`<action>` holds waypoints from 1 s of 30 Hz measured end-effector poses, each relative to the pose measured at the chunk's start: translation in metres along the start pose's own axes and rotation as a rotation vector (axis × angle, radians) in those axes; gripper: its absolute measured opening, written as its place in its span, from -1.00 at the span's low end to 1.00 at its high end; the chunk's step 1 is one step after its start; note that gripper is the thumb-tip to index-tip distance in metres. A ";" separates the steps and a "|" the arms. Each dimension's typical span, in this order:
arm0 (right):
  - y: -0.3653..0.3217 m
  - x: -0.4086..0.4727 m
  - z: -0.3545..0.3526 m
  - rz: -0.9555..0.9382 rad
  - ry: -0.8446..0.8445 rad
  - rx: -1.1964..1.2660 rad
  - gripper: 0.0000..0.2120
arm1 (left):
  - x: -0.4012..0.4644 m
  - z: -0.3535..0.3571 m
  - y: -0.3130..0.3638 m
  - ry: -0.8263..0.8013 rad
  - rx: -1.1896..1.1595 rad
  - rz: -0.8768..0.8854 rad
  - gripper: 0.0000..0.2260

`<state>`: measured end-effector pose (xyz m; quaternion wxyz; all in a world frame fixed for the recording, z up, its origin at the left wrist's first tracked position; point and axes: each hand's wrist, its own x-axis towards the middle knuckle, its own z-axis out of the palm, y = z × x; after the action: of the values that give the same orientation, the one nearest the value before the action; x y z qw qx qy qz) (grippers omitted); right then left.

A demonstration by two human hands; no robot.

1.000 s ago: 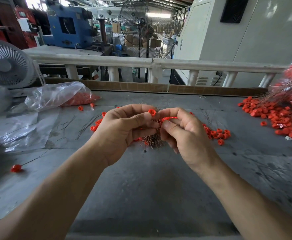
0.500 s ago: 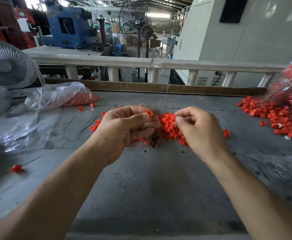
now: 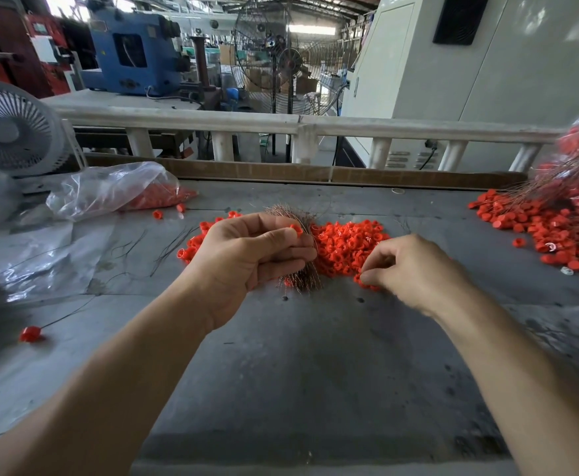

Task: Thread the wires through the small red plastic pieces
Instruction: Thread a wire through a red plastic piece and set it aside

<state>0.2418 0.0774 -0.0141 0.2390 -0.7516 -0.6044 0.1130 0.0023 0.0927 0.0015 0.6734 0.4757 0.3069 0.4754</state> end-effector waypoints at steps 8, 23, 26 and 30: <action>0.002 0.004 0.012 -0.029 0.020 -0.058 -0.82 | 0.001 0.000 -0.001 -0.025 0.012 0.001 -0.76; -0.023 -0.011 0.006 -0.134 0.044 0.517 -0.84 | 0.002 0.000 -0.004 -0.042 0.009 0.011 -0.73; -0.033 -0.017 0.005 -0.178 0.016 0.725 -0.85 | 0.002 0.000 -0.005 -0.048 0.018 0.014 -0.73; -0.044 -0.023 0.006 -0.234 0.010 0.951 -0.85 | 0.002 0.001 -0.007 -0.059 0.047 0.025 -0.76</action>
<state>0.1962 0.0633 -0.0004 0.5698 -0.4867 -0.5651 0.3450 0.0065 0.0934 -0.0042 0.6648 0.5092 0.2920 0.4620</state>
